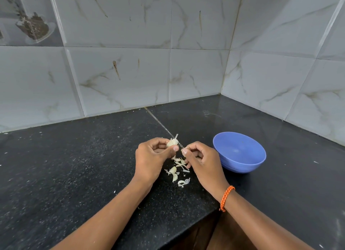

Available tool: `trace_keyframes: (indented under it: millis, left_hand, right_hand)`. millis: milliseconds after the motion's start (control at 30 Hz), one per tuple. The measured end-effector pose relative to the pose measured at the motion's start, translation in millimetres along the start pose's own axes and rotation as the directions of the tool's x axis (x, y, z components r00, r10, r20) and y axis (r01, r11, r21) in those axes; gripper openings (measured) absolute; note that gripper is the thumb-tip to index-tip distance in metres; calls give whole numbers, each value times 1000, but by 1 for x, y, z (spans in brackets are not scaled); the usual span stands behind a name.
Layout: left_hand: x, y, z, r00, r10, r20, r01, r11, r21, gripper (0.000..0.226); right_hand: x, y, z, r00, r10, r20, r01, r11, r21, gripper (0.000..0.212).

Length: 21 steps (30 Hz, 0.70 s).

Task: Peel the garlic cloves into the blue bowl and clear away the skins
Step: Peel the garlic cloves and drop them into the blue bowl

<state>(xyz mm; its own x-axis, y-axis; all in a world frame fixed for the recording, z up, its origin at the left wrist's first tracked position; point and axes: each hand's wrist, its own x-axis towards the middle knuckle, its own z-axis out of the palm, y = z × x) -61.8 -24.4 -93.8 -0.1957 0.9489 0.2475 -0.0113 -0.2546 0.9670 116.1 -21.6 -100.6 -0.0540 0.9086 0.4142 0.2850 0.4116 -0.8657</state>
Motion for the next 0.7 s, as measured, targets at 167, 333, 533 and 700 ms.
trace_keyframes:
  millis: [167, 333, 533, 700]
  left_hand:
    - [3, -2, -2, 999, -3, -42, 1, 999, -35, 16]
    - [2, -2, 2, 1000, 9, 15, -9, 1000, -28, 17]
    - [1, -2, 2, 984, 72, 165, -82, 995, 57, 25]
    - [-3, -3, 6, 962, 123, 245, -162, 976, 147, 28]
  right_hand:
    - [0, 3, -1, 999, -36, 20, 38, 993, -112, 17]
    - [1, 2, -1, 998, -61, 0, 60, 987, -150, 14]
    - [-2, -1, -2, 994, -94, -62, 91, 995, -49, 24]
    - [-2, -3, -2, 996, -70, -56, 68, 997, -32, 20]
